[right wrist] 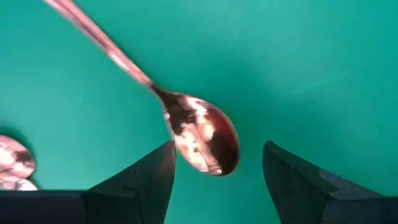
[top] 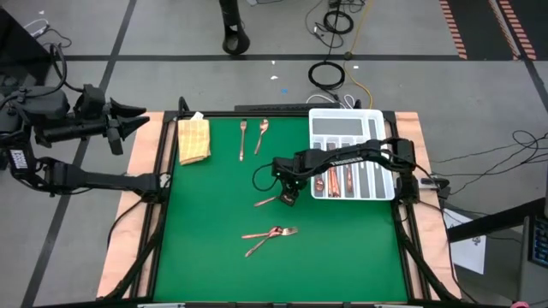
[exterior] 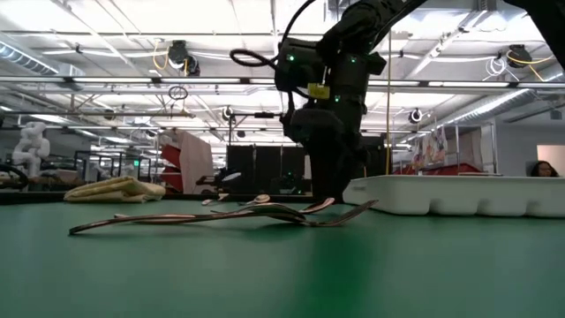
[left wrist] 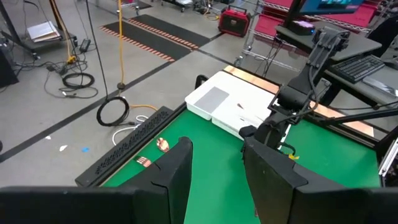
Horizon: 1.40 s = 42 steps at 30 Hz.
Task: Sort silverware
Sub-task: Put the center gold spoon into the silverware organizer
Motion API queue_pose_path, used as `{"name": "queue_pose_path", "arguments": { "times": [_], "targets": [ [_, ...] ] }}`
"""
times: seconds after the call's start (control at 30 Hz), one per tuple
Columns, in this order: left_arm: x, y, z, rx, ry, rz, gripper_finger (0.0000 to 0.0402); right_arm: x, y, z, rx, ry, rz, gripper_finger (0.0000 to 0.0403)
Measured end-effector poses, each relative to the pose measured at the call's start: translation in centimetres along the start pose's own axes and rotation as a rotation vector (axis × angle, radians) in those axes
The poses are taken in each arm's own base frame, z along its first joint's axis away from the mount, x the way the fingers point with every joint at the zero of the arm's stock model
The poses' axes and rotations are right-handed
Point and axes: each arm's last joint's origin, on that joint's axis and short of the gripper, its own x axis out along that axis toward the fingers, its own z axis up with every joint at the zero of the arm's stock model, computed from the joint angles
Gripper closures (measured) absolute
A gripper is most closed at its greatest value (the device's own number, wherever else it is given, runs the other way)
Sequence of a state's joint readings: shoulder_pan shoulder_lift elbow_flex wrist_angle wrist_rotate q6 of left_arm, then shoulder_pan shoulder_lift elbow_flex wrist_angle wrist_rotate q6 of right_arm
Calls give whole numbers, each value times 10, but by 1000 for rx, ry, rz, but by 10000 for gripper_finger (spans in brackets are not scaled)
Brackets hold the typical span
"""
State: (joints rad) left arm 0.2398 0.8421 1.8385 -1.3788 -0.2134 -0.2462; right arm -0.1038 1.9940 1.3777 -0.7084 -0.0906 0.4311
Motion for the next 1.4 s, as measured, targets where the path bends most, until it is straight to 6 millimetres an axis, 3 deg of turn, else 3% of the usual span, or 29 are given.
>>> {"name": "queue_pose_path", "arguments": {
  "times": [0.23,0.53,0.83,0.97,1.17,1.3,1.4],
  "targets": [
    [0,0,0,0,0,0,254,21,-2,0,6,42,-36,202],
    [0,0,0,-1,0,0,254,23,-2,-3,-5,67,-29,387],
    [0,0,0,-1,0,0,254,16,4,4,-23,70,1,401],
    [0,0,0,-2,0,0,254,-2,13,19,-2,-6,13,402],
    [0,0,0,-1,0,0,254,-51,18,30,79,-121,-5,401],
    [0,0,0,-2,0,0,254,-79,11,22,147,-129,-53,401],
    [0,0,0,-1,0,0,254,-109,3,6,246,-121,-154,402]
  ]
}}
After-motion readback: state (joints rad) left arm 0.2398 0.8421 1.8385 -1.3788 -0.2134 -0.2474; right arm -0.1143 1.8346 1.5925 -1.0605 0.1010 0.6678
